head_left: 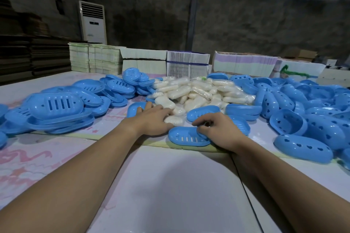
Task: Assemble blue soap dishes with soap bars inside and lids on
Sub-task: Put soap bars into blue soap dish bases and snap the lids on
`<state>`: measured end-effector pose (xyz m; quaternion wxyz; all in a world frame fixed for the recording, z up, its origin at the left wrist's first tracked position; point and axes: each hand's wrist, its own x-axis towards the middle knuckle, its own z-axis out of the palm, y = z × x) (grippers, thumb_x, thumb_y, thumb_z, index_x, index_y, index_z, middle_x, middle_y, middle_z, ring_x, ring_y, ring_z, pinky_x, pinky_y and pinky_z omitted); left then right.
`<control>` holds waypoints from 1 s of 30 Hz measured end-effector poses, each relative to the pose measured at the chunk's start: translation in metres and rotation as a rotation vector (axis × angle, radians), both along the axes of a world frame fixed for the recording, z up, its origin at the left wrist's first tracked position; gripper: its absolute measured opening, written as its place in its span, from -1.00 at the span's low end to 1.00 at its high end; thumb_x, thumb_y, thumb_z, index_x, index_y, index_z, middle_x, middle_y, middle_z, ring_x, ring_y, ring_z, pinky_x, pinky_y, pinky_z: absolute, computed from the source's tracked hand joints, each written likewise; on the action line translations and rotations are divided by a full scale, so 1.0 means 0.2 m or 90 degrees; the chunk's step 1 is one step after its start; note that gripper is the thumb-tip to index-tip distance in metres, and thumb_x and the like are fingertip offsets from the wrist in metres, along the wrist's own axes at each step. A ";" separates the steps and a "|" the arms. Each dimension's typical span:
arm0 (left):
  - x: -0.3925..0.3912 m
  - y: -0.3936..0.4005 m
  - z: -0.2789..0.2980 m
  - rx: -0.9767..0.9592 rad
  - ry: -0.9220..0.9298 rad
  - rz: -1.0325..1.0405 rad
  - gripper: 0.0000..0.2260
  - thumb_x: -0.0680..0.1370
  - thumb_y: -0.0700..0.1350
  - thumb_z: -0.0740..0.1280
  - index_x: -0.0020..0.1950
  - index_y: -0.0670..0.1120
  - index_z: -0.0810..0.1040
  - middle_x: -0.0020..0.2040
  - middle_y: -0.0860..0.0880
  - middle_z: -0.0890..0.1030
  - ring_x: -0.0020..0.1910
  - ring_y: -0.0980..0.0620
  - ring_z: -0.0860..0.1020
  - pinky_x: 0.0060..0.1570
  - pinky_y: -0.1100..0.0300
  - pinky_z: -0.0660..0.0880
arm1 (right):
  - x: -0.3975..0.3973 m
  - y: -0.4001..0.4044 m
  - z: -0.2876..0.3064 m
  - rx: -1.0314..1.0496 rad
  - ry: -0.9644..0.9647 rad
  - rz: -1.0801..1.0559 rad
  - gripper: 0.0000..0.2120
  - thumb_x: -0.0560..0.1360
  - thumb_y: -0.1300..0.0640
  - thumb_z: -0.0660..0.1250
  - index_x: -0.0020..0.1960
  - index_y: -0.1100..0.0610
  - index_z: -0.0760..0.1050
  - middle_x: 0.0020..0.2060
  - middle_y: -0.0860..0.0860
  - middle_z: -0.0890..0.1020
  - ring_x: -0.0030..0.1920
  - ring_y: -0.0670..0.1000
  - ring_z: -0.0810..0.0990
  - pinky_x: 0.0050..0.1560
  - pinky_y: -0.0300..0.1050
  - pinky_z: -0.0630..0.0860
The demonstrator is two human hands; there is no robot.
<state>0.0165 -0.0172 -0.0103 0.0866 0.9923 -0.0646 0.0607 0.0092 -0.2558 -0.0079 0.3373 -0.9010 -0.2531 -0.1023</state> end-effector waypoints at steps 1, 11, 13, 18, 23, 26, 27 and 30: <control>-0.01 0.01 0.00 0.004 0.011 0.004 -0.48 0.50 0.33 0.19 0.43 0.20 0.37 0.39 -0.01 0.41 0.41 -0.16 0.23 0.31 -0.22 0.17 | 0.00 -0.01 0.00 0.009 0.002 -0.008 -0.81 0.47 0.13 0.38 -0.09 -0.18 0.64 -0.22 -0.27 0.62 -0.13 -0.26 0.55 -0.19 -0.47 0.38; -0.06 0.05 0.04 -0.183 -0.012 0.042 -0.43 0.22 0.36 0.49 0.11 0.09 0.59 0.08 0.04 0.59 0.00 0.05 0.54 0.04 0.04 0.56 | 0.02 -0.06 0.03 0.130 -0.027 -0.138 -0.81 0.48 0.17 0.34 -0.13 -0.11 0.63 -0.27 -0.17 0.64 -0.34 -0.21 0.56 -0.38 -0.41 0.35; -0.07 0.03 0.04 -0.190 -0.080 0.052 -0.44 0.25 0.31 0.52 0.16 0.08 0.59 0.10 0.05 0.56 0.06 0.02 0.49 0.05 0.04 0.49 | 0.02 -0.08 0.06 0.171 -0.042 -0.169 -0.81 0.49 0.17 0.32 -0.12 -0.10 0.62 -0.26 -0.19 0.62 -0.34 -0.18 0.56 -0.42 -0.40 0.36; -0.14 -0.04 0.12 -0.380 -0.162 -0.047 -0.53 0.33 0.18 0.58 0.17 0.17 0.56 0.08 0.20 0.51 0.05 0.19 0.47 -0.12 0.30 0.34 | 0.06 -0.16 0.10 0.236 -0.052 -0.248 -0.81 0.50 0.18 0.30 -0.09 -0.08 0.61 -0.23 -0.25 0.58 -0.18 -0.15 0.53 -0.24 -0.26 0.37; -0.21 -0.15 0.08 -0.260 0.021 -0.179 -0.52 0.38 0.23 0.54 0.26 0.24 0.53 0.06 0.31 0.50 0.06 0.31 0.47 -0.11 0.50 0.36 | 0.09 -0.21 0.10 0.256 -0.045 -0.297 -0.82 0.51 0.16 0.29 0.01 0.00 0.64 -0.21 -0.26 0.56 -0.16 -0.13 0.53 -0.13 -0.18 0.41; -0.21 -0.14 0.06 -0.274 0.038 -0.208 -0.52 0.43 0.22 0.52 0.31 0.29 0.49 0.15 0.27 0.48 0.14 0.28 0.45 0.01 0.44 0.35 | 0.09 -0.22 0.10 0.247 -0.052 -0.304 -0.82 0.50 0.13 0.29 0.01 -0.01 0.64 -0.20 -0.22 0.60 -0.17 -0.11 0.54 -0.17 -0.14 0.42; -0.21 -0.14 0.06 -0.286 0.040 -0.216 -0.59 0.44 0.21 0.51 0.25 0.31 0.52 0.18 0.25 0.47 0.16 0.27 0.45 0.03 0.43 0.36 | 0.10 -0.22 0.10 0.234 -0.050 -0.309 -0.82 0.50 0.12 0.28 0.02 -0.01 0.64 -0.18 -0.17 0.62 -0.17 -0.09 0.55 -0.18 -0.13 0.43; -0.21 -0.13 0.06 -0.288 0.063 -0.225 -0.75 0.48 0.20 0.48 0.13 0.32 0.59 0.22 0.20 0.51 0.21 0.22 0.47 0.12 0.38 0.38 | 0.10 -0.24 0.10 0.131 -0.026 -0.337 -0.78 0.49 0.06 0.29 0.11 -0.03 0.60 -0.09 -0.04 0.63 -0.11 0.02 0.56 -0.14 -0.07 0.46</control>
